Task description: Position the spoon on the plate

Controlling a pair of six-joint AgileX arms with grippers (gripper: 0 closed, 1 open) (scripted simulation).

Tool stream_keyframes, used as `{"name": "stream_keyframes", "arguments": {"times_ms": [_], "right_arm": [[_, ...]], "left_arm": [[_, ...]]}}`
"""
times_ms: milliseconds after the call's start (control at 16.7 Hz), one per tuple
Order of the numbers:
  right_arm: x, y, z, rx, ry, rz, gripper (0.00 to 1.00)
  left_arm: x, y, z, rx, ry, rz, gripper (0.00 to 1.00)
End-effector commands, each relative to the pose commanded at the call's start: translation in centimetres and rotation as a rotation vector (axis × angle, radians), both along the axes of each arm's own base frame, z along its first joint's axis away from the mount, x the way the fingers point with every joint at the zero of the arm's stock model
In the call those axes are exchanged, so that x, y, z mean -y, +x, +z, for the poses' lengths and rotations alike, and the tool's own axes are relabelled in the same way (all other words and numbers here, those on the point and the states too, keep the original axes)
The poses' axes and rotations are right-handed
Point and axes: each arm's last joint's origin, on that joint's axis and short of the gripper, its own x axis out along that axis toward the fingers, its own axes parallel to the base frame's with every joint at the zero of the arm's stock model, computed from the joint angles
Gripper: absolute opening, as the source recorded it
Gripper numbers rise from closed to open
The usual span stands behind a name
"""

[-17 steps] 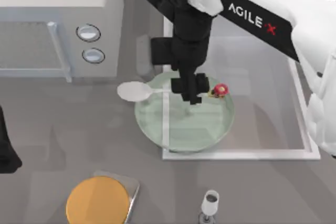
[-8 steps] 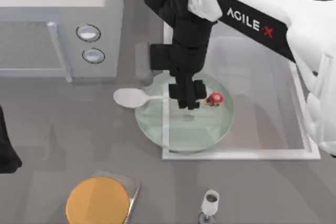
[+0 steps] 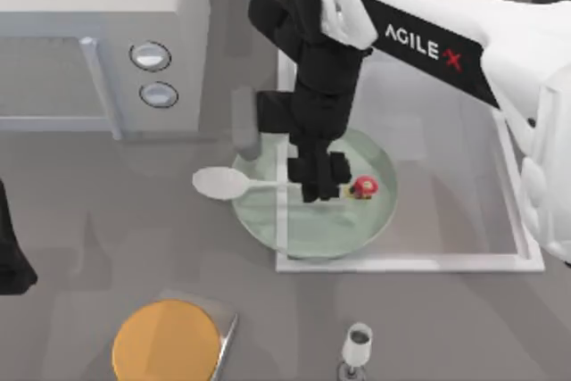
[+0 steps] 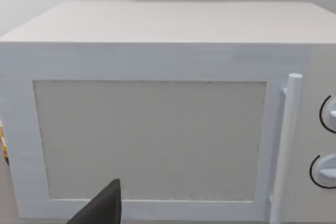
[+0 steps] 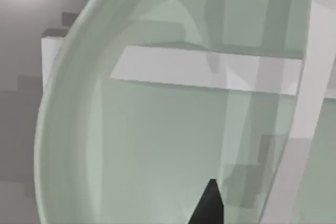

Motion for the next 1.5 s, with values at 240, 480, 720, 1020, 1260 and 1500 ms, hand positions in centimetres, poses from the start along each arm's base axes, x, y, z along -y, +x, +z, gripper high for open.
{"name": "stream_keyframes", "arguments": {"times_ms": [240,480,720,1020,1260,1500], "right_arm": [[-0.3,-0.1,0.2,0.057,-0.014,0.003,0.00],[-0.6,0.1,-0.1,0.125,-0.047,0.003,0.00],[-0.5,0.1,-1.4,0.119,-0.079,0.003,0.00],[-0.5,0.1,-1.4,0.119,-0.079,0.003,0.15],[-0.5,0.1,-1.4,0.119,-0.079,0.003,0.45],[-0.5,0.1,-1.4,0.119,-0.079,0.003,0.75]], "left_arm": [[0.0,0.0,0.0,0.000,0.000,0.000,1.00],[0.0,0.0,0.0,0.000,0.000,0.000,1.00],[0.0,0.0,0.0,0.000,0.000,0.000,1.00],[0.0,0.0,0.0,0.000,0.000,0.000,1.00],[0.0,0.0,0.0,0.000,0.000,0.000,1.00],[0.0,0.0,0.0,0.000,0.000,0.000,1.00]]}}
